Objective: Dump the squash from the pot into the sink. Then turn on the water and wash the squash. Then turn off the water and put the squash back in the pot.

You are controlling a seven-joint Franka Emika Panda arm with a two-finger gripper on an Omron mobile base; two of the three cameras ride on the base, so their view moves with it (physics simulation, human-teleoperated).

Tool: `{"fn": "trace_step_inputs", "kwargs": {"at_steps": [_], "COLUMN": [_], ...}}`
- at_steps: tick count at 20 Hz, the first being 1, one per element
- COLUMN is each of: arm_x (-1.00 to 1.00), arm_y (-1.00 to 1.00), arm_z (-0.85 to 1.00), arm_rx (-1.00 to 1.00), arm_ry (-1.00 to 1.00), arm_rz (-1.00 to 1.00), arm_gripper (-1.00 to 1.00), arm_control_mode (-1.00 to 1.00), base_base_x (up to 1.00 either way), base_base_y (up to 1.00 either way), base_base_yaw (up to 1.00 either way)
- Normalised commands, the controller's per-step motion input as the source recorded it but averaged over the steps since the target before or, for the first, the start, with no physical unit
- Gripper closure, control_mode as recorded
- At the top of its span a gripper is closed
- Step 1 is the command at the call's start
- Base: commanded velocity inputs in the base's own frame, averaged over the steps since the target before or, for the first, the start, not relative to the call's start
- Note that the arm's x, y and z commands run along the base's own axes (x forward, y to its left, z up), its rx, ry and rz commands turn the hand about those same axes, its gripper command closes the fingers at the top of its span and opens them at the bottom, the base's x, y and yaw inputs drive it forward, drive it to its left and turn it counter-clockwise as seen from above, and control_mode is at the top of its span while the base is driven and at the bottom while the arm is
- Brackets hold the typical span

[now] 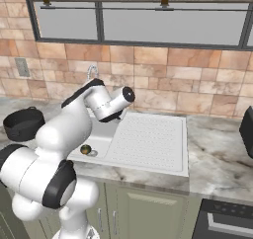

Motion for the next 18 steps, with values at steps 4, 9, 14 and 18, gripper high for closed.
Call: {"fn": "trace_step_inputs", "kwargs": {"at_steps": [4,9,14,18], "arm_x": [0.13,0.16,0.19,0.26], "arm_y": [0.00,0.00,0.00,0.00], "arm_z": [-0.15,-0.10,-0.04,-0.01], "arm_rx": [0.00,0.01,0.05,0.08], "arm_ry": [0.00,0.00,0.00,0.00], "arm_rz": [-0.01,0.00,0.00,0.00], "arm_gripper": [-1.00,-1.00,-1.00,-1.00], "arm_control_mode": [-1.00,-1.00,-1.00,-1.00], "base_base_x": [0.00,0.00,0.00,0.00], "base_base_y": [0.00,0.00,0.00,0.00], "base_base_yaw": [0.00,0.00,0.00,0.00]}}
